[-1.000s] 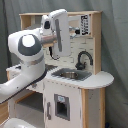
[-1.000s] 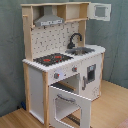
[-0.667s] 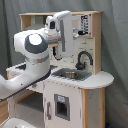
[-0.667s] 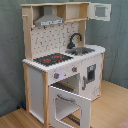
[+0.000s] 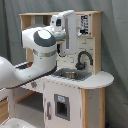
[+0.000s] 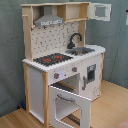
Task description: Play with the kitchen
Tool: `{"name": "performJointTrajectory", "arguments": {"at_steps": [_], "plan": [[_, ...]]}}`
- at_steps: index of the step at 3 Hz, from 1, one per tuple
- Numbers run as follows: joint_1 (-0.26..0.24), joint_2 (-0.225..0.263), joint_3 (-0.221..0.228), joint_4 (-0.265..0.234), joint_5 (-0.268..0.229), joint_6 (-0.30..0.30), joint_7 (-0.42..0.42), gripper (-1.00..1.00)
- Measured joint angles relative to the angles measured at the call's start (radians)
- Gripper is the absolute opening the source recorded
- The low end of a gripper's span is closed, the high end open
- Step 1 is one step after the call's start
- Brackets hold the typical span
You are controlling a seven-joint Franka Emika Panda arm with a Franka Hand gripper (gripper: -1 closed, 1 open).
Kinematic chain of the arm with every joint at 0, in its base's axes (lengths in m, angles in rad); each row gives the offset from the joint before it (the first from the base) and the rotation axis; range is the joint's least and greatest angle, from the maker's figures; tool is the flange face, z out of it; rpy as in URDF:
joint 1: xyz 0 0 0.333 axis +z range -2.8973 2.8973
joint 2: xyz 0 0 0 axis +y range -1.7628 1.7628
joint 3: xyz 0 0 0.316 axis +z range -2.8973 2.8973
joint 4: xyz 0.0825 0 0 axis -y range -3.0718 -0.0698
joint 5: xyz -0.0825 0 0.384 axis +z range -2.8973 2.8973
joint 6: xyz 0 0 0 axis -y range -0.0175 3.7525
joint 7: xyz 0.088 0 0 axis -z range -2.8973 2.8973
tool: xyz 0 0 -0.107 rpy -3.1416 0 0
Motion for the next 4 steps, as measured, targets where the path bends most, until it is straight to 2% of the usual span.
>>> {"name": "performJointTrajectory", "arguments": {"at_steps": [1, 3, 4], "plan": [[0.000, 0.083, 0.023, 0.046, 0.000, 0.050, -0.001, -1.00], [0.000, 0.233, 0.102, 0.129, 0.000, 0.136, -0.005, -1.00], [0.000, 0.289, 0.176, 0.174, 0.000, 0.148, -0.006, -1.00]]}}
